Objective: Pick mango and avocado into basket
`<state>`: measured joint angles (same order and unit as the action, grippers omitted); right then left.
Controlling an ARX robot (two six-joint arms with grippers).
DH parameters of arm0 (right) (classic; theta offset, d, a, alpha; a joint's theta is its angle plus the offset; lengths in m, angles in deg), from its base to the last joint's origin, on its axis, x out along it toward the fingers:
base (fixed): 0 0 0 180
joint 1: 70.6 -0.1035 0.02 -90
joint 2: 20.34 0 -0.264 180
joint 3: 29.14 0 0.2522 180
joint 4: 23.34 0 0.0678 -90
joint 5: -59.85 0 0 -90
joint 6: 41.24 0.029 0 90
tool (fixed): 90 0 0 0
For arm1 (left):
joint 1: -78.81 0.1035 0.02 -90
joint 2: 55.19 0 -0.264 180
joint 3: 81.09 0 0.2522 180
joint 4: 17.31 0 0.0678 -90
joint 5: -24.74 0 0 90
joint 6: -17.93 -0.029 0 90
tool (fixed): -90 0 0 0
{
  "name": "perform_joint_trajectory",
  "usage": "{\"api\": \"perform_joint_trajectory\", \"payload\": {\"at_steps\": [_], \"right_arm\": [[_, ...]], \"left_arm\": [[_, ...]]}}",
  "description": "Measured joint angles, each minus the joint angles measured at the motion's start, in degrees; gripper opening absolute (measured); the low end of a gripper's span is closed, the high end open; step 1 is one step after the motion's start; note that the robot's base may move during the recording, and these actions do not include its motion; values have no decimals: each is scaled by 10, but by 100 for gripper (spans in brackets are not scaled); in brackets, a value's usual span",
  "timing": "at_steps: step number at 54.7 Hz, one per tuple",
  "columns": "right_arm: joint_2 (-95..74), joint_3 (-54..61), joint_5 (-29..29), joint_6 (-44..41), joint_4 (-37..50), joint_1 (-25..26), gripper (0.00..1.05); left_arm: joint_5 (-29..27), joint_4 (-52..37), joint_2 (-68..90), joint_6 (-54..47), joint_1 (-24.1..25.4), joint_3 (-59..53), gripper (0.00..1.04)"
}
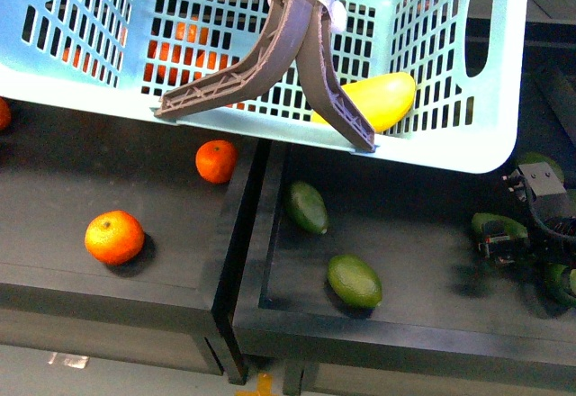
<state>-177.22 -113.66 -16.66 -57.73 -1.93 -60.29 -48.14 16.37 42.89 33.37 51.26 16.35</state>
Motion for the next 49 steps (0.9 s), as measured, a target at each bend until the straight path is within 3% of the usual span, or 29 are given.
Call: {"api": "perform_joint_trajectory", "payload": {"at_steps": [6, 10, 34, 49], "right_arm": [[0, 0, -1, 3, 0, 0, 64], [0, 0, -1, 3, 0, 0, 63], [0, 3, -1, 18, 13, 0, 62], [122, 93, 32, 89, 59, 17, 61]], "left_arm": [[0, 0, 0, 0, 0, 0, 6], [0, 0, 0, 0, 0, 0, 6], [0, 0, 0, 0, 0, 0, 6], [0, 0, 0, 0, 0, 0, 6]]}}
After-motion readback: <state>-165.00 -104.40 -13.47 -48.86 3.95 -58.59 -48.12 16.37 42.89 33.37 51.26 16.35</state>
